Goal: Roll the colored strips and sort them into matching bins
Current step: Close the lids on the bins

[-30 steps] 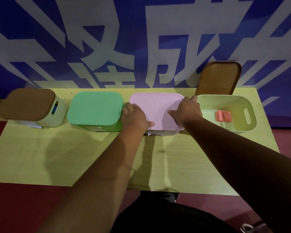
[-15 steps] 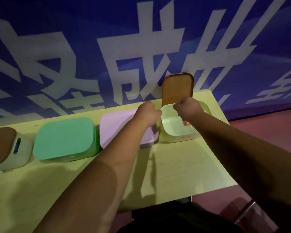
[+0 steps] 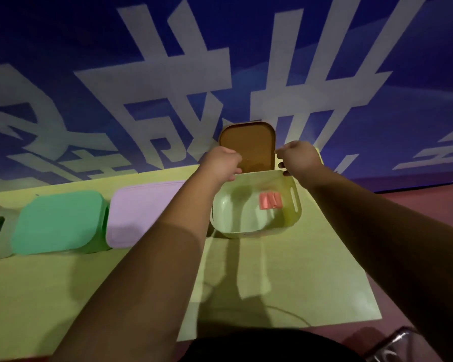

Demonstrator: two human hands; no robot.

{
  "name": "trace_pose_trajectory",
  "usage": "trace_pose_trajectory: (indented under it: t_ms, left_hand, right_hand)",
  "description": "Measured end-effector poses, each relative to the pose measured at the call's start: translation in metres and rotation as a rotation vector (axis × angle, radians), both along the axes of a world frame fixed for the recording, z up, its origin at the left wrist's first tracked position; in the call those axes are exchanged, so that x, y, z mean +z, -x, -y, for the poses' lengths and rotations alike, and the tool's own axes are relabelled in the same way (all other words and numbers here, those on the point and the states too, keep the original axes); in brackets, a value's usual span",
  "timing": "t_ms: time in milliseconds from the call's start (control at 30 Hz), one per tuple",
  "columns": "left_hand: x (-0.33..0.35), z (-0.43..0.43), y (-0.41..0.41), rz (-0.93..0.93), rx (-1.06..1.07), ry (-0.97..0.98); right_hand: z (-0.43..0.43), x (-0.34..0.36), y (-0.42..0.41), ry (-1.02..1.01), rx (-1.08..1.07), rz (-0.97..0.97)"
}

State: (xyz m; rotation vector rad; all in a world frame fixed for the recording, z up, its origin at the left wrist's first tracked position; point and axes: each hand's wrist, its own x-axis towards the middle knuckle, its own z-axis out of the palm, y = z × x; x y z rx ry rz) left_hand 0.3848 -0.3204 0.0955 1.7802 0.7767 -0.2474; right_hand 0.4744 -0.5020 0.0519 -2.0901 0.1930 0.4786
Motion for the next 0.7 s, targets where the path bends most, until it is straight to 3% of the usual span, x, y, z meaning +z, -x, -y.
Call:
trace_pose_trajectory:
  t_ms: [400,533,700]
  left_hand:
    - [0.012,0.013,-0.004,-0.022,0.114,-0.019]
    - [0.014,0.011,0.002,-0.021,0.155,0.045]
    - [0.016,0.014,0.008,0.043,0.246,0.143]
  right_hand:
    - [-0.020,-0.004,-0.036,-0.144,0.145,-0.217]
    - [-0.027,-0.013,-0.030,-0.019,0.178,-0.063]
    - [-0.034,0.002,-0.005,-0.207,0.188,0.020]
